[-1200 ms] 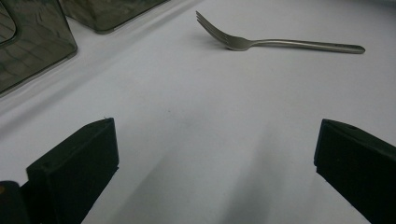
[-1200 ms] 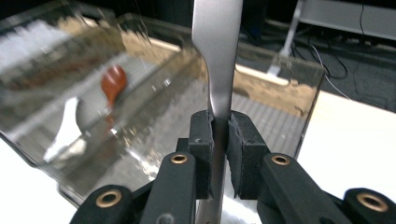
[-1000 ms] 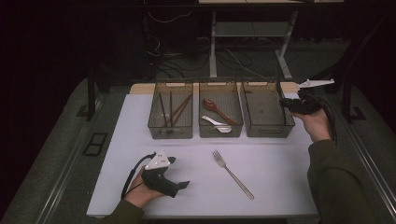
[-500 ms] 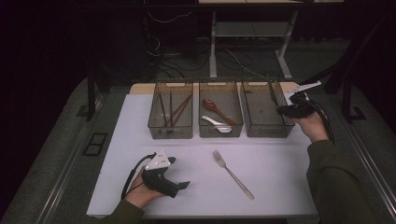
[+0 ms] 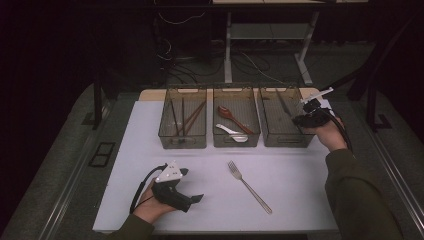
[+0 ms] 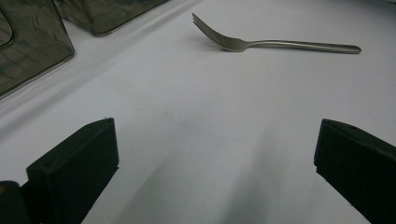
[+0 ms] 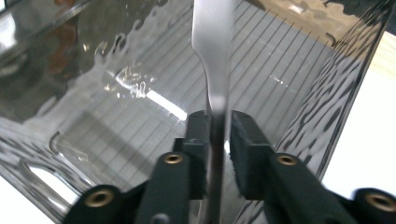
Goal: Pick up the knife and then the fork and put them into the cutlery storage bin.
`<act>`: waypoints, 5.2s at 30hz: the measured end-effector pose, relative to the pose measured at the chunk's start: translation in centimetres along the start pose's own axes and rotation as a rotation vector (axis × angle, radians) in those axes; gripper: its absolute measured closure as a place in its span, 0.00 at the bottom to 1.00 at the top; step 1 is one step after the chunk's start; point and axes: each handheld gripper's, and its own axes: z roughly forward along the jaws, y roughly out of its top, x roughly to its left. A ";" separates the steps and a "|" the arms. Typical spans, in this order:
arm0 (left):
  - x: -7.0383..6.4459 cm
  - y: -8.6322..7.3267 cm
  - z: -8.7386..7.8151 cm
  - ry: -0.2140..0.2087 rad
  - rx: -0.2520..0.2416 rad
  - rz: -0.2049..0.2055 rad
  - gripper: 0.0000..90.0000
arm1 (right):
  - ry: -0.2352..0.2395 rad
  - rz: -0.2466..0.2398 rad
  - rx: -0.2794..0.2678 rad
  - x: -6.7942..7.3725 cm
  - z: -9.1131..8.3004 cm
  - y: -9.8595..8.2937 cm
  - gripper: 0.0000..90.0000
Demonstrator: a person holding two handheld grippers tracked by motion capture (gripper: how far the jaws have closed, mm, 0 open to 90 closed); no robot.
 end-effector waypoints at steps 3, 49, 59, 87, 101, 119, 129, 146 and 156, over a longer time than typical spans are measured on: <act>0.0 0.0 0.0 0.001 0.001 0.000 0.00 | 0.022 0.027 -0.016 -0.2 -0.3 -0.1 0.76; -0.1 0.0 0.0 0.007 0.003 0.004 0.00 | 0.311 -0.061 -0.249 9.8 -6.7 -7.3 0.68; -0.2 0.1 0.0 0.008 0.004 0.007 0.00 | 0.374 -0.128 -0.202 12.4 -6.9 -9.1 0.86; -0.3 0.1 0.1 0.007 0.010 0.008 0.00 | 0.505 -0.343 0.030 20.6 -4.5 -11.2 0.99; -0.2 0.1 0.0 0.008 0.009 0.011 0.00 | 0.481 -0.412 0.072 21.3 -3.9 -11.4 0.99; -0.3 0.1 0.1 0.008 0.006 0.009 0.00 | 0.336 -0.372 0.079 18.3 -3.8 -11.1 1.00; -0.3 0.1 0.1 0.006 0.008 0.010 0.00 | 0.366 -0.329 0.082 17.5 -3.8 -10.5 0.93; -0.2 0.1 0.1 0.004 0.010 0.012 0.00 | 0.349 -0.438 0.250 18.9 -2.2 -4.0 0.78; -0.2 0.1 0.1 0.003 0.009 0.009 0.00 | 0.346 -0.541 0.410 20.8 0.0 -1.6 0.79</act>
